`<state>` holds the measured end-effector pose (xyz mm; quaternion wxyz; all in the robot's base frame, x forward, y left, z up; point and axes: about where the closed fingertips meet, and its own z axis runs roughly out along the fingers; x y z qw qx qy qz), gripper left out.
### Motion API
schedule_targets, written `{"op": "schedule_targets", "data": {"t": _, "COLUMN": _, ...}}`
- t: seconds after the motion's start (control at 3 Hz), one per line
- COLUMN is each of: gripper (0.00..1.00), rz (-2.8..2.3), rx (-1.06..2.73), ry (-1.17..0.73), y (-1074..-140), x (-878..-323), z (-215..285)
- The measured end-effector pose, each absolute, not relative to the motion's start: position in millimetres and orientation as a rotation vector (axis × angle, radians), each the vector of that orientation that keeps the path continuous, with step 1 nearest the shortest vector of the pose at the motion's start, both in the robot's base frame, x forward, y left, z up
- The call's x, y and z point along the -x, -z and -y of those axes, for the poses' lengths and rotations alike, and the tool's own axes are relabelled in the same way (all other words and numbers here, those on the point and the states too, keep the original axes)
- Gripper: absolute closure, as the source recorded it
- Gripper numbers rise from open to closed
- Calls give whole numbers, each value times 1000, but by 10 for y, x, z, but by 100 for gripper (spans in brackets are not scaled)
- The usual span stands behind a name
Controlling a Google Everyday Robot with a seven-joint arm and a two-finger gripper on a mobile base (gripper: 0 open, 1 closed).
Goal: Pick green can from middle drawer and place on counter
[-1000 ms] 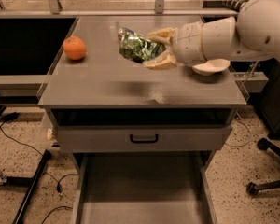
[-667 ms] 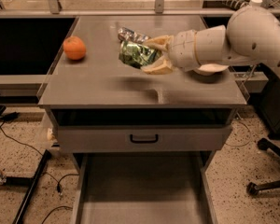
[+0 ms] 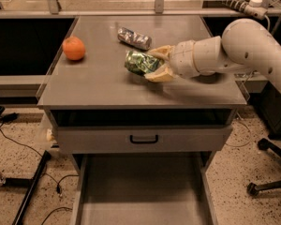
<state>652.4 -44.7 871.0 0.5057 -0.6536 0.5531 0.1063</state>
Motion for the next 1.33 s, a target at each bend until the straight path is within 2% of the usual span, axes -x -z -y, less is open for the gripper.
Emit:
{"op": "schedule_targets", "data": {"t": 0.33, "gripper": 81, "rz": -1334, "rx": 1577, "ry": -256, "y": -8710, "x": -6524, "z": 447}}
{"op": "schedule_targets", "data": {"t": 1.33, "gripper": 11, "rz": -1334, "rx": 1577, "ry": -257, "y": -8710, "x": -6524, "z": 446}}
